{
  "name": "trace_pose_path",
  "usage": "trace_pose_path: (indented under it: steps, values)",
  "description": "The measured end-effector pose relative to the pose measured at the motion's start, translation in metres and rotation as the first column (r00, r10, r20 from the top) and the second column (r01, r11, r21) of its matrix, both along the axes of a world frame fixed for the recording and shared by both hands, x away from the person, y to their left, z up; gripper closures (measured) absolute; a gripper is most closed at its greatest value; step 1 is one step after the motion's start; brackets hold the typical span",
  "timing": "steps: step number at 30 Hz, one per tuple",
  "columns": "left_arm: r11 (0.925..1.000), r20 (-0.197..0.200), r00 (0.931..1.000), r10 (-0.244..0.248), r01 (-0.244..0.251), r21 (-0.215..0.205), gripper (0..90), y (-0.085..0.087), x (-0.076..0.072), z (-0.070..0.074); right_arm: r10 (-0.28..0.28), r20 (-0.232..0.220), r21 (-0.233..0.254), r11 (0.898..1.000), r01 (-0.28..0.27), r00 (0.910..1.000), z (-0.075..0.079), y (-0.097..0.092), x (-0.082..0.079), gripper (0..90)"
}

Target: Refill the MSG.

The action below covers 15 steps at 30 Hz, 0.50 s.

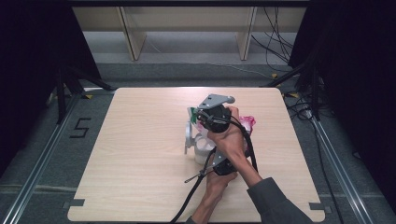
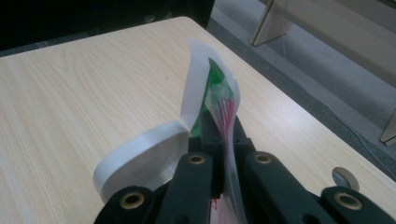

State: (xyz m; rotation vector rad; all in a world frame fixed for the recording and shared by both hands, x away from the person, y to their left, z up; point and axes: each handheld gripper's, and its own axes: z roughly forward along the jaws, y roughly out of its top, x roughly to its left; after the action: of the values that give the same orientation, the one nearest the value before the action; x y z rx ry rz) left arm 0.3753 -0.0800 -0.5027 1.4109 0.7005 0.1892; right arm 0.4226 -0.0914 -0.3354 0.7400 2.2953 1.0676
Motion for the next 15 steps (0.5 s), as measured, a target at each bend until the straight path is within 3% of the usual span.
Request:
trace_pose_path:
  steps: [1,5,6,15]
  values:
    - [0.9996,-0.010,0.9999,-0.012,0.011,-0.026,73.2,-0.0021,-0.0004,-0.0003,0.004,0.009,-0.006,1.000,-0.004,1.0000,-0.0014,0.0010,0.0005,90.0]
    - [0.9998,-0.009,1.0000,-0.003,0.003,-0.020,73.2,-0.0017,-0.0002,-0.0008,-0.004,0.000,-0.002,1.000,0.004,1.0000,-0.0041,0.0018,0.0005,90.0]
    - [1.0000,-0.001,1.0000,0.000,0.000,0.008,73.2,0.0005,0.0005,-0.0010,0.013,0.008,-0.006,1.000,-0.013,0.9999,-0.0033,0.0009,0.0016,90.0]
    - [1.0000,-0.001,1.0000,0.002,-0.002,0.004,73.3,0.0005,0.0003,-0.0008,0.007,0.009,0.001,1.000,-0.007,0.9999,-0.0022,0.0006,0.0011,90.0]
